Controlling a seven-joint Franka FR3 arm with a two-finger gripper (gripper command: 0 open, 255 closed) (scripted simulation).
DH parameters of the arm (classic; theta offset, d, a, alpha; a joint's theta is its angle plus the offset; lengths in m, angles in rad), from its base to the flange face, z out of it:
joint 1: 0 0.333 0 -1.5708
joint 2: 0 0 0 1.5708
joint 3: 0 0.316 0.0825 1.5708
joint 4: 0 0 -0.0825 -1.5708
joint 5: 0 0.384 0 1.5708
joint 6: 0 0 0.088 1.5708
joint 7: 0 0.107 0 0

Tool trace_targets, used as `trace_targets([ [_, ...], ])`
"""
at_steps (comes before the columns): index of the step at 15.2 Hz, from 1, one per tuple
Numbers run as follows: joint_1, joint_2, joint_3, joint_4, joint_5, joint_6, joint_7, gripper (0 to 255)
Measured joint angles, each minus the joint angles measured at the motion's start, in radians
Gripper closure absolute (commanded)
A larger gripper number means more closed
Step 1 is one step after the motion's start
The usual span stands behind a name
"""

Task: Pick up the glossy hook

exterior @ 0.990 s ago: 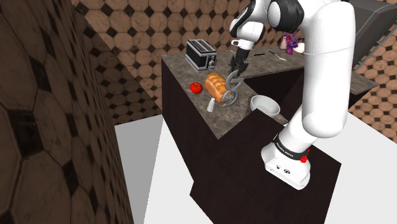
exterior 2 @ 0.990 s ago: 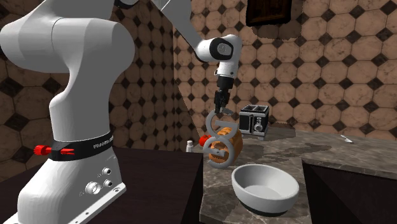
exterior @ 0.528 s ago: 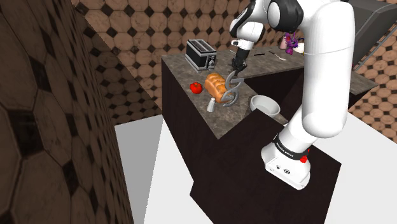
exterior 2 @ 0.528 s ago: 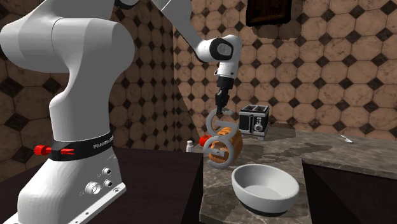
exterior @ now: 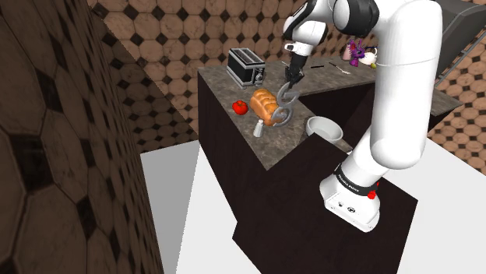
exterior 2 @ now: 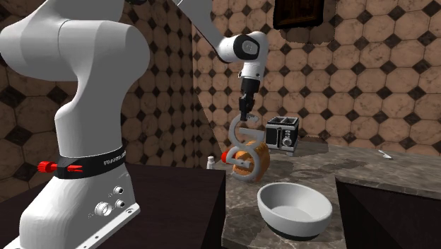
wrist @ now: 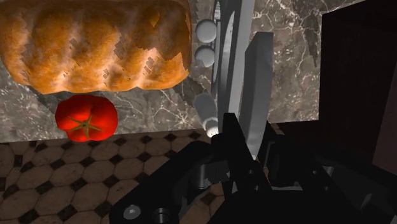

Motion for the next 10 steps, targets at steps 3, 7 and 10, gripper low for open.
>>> trace_targets([
  [3,0.010,-0.023,-0.014,0.010,-0.021,-0.025,0.015,255],
  [7,0.026,-0.058,-0.035,0.021,-0.052,-0.061,0.036,255],
  [10,0.032,-0.076,-0.046,0.038,-0.070,-0.088,0.048,255],
])
